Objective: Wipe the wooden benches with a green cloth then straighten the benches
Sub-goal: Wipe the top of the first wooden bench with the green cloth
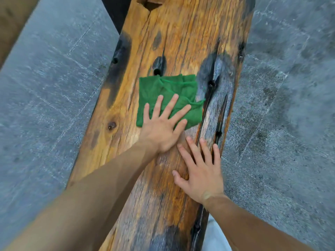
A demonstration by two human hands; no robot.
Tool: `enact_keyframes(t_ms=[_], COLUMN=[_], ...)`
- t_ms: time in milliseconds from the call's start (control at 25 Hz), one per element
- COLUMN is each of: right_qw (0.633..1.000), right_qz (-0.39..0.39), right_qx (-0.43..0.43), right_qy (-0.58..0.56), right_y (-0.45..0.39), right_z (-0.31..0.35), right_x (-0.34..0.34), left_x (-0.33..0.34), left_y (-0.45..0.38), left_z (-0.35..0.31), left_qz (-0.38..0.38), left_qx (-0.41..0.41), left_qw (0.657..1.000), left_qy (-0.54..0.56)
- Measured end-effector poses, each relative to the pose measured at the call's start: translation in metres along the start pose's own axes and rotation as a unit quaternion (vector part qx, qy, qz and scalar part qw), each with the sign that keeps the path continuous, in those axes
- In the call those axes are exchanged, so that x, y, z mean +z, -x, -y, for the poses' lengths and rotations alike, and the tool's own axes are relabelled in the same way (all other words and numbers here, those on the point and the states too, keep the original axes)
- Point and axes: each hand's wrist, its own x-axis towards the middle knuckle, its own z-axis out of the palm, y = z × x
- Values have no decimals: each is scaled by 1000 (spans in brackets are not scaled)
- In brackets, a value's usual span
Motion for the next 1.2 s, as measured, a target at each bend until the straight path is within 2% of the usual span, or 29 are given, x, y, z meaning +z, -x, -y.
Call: enact_keyframes(t_ms=[80,160,240,320,400,520,600,680,800,880,960,1040,1120,1200], right_qw=[1000,1000,999,998,998,999,999,999,999,999,999,998,997,997], right_qz=[5,7,16,55,62,36,22,21,-3,-12,-29,-54,-63,-57], right_qx=[-16,3,41,29,-10,-19,-23,-29,-38,-37,-31,-39,-44,-46], right_qy=[-3,-19,-17,-1,10,17,7,5,-2,3,-7,-13,-9,-7], right_y=[-1,-20,-59,-103,-130,-132,-134,-137,-135,-137,-138,-135,-134,-133], right_z=[-1,-7,-19,-40,-60,-67,-63,-65,-68,-69,-70,-71,-71,-69], right_x=[-6,-15,-27,-36,-38,-29,-27,-25,-23,-22,-20,-20,-20,-20], left_x=[-6,-11,-14,-21,-32,-40,-45,-52,-61,-59,-49,-44,-49,-54], left_y=[17,24,23,4,-25,-67,-93,-128,-178,-195,-185,-162,-150,-152], left_z=[25,48,62,76,97,123,126,110,55,3,-32,-17,32,79], left_qz=[5,3,4,-18,-44,-68,-106,-112,-111,-87,-45,-20,-34,-71], left_qx=[-32,-116,-199,-246,-242,-194,-201,-201,-109,13,174,293,308,222], left_qw=[999,993,980,968,969,979,974,973,988,994,976,948,945,967], left_qy=[-1,4,24,46,36,1,9,30,-22,-67,-119,-126,-107,-104])
